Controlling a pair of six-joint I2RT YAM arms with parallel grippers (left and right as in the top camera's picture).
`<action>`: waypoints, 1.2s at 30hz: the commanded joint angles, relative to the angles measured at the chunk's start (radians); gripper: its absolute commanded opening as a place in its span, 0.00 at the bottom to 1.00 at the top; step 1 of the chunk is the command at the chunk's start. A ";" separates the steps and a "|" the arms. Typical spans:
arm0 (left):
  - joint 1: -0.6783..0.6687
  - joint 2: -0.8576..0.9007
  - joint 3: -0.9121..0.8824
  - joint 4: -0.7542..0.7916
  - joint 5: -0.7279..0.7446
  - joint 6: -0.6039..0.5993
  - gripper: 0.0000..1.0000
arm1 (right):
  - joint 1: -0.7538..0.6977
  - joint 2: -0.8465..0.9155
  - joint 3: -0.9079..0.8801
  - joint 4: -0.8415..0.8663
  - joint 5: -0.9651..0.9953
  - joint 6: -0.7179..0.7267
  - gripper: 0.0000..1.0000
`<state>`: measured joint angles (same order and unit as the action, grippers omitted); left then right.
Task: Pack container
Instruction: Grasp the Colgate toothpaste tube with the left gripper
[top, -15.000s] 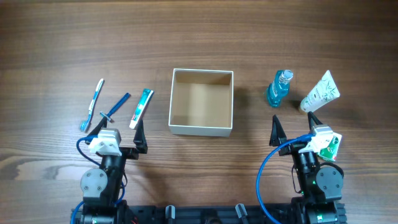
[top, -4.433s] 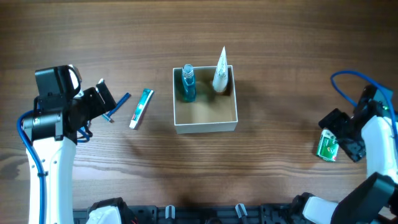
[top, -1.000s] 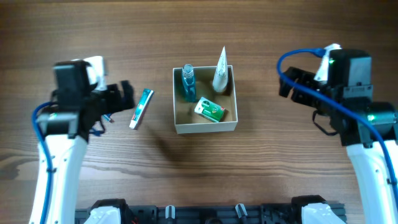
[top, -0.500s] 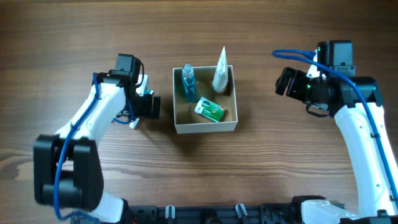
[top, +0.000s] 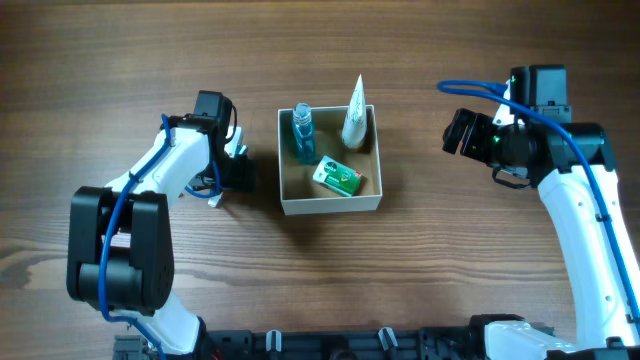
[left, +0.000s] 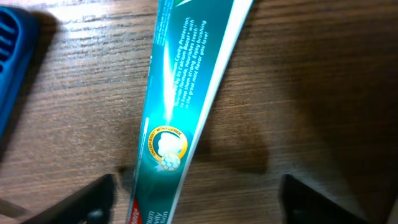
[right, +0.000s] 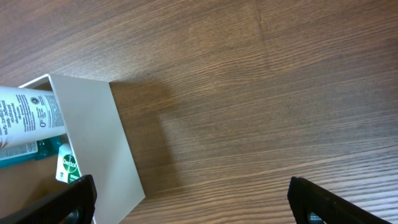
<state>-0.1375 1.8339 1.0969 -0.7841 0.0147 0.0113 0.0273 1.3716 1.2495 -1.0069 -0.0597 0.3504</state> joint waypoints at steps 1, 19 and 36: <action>-0.001 0.012 0.010 0.001 -0.017 0.011 0.56 | -0.003 0.001 -0.006 -0.001 -0.009 -0.010 1.00; -0.001 0.012 -0.040 0.045 0.014 0.003 0.43 | -0.003 0.001 -0.006 -0.027 -0.009 -0.010 1.00; -0.002 -0.040 0.032 -0.031 0.018 0.003 0.04 | -0.003 0.001 -0.006 -0.026 -0.008 -0.011 1.00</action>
<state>-0.1375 1.8271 1.0760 -0.7677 0.0204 0.0139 0.0273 1.3716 1.2495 -1.0328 -0.0597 0.3504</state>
